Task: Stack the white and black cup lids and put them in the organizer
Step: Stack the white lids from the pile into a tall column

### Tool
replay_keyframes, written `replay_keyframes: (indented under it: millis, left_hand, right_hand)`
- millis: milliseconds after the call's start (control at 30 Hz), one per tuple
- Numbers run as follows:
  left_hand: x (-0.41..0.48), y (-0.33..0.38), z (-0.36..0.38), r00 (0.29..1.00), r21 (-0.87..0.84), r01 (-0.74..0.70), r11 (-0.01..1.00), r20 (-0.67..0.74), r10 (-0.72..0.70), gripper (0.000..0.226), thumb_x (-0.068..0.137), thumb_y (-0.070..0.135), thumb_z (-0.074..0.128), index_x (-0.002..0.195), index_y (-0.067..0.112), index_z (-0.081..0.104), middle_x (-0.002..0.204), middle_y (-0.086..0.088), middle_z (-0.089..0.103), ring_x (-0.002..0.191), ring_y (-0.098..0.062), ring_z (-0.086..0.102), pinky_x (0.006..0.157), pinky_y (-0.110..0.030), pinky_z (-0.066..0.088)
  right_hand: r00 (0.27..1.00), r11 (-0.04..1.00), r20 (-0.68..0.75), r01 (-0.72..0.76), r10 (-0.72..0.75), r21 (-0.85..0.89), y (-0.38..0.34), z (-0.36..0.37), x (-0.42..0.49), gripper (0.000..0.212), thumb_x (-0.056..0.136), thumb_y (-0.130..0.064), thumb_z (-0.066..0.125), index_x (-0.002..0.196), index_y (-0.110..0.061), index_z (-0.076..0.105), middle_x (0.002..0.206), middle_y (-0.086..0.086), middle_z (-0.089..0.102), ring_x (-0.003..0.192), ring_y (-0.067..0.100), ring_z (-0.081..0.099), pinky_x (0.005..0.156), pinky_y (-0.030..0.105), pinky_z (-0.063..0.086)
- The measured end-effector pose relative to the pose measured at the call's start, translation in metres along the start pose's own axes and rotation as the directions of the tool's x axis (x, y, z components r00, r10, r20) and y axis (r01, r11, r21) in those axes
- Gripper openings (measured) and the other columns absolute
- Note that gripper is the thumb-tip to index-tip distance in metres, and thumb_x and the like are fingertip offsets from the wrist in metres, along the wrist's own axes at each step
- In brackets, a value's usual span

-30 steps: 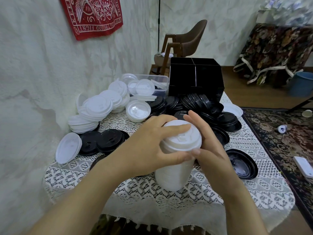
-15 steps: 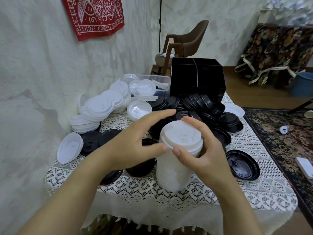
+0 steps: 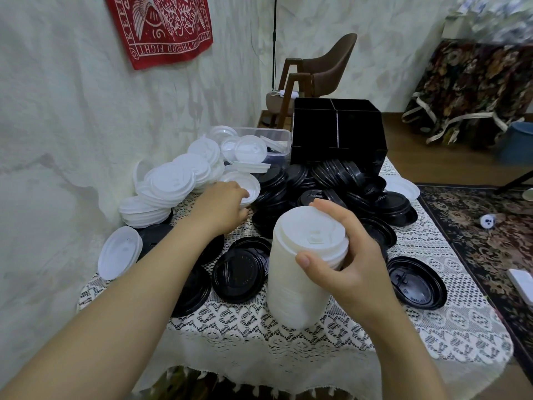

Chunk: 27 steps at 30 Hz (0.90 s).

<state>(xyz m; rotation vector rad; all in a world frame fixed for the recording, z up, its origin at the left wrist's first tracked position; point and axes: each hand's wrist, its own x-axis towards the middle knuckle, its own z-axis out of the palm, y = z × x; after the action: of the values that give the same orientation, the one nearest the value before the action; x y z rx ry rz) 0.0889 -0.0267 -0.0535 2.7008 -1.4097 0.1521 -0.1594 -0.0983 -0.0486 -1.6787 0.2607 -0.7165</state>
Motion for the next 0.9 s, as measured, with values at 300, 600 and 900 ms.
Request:
replay_keyframes:
  millis: [300,600,900]
  left_hand:
    - [0.006,-0.003,0.015,0.994,0.328,-0.067,0.942,-0.056,0.090,0.024,0.096,0.025,0.048,0.105,0.013,0.066,0.102,-0.006,0.063,0.096,-0.030,0.059,0.073,-0.036,0.040]
    - [-0.004,-0.004,0.005,0.993,0.315,-0.042,0.948,-0.090,0.074,0.022,0.096,0.023,0.043,0.108,0.011,0.058,0.107,-0.008,0.061,0.099,-0.029,0.055,0.075,-0.035,0.031]
    - [-0.001,-0.008,0.015,0.999,0.294,0.048,0.955,-0.010,-0.047,0.041,0.092,0.031,0.056,0.127,0.014,0.044,0.124,-0.009,0.045,0.116,-0.030,0.045,0.088,-0.040,0.039]
  right_hand:
    - [1.000,1.000,0.002,-0.005,0.005,-0.007,0.000,-0.001,0.001,0.071,0.054,-0.052,0.074,0.121,-0.040,0.054,0.107,-0.030,0.062,0.100,-0.004,0.061,0.076,0.011,0.048]
    - [1.000,1.000,0.000,0.001,-0.001,-0.009,-0.001,0.001,0.001,0.070,0.056,-0.052,0.074,0.121,-0.041,0.053,0.110,-0.030,0.061,0.102,-0.004,0.060,0.076,0.011,0.048]
    - [1.000,1.000,-0.003,-0.004,0.004,0.005,0.000,0.002,0.000,0.069,0.056,-0.052,0.074,0.121,-0.041,0.054,0.110,-0.026,0.062,0.101,-0.001,0.062,0.077,0.013,0.049]
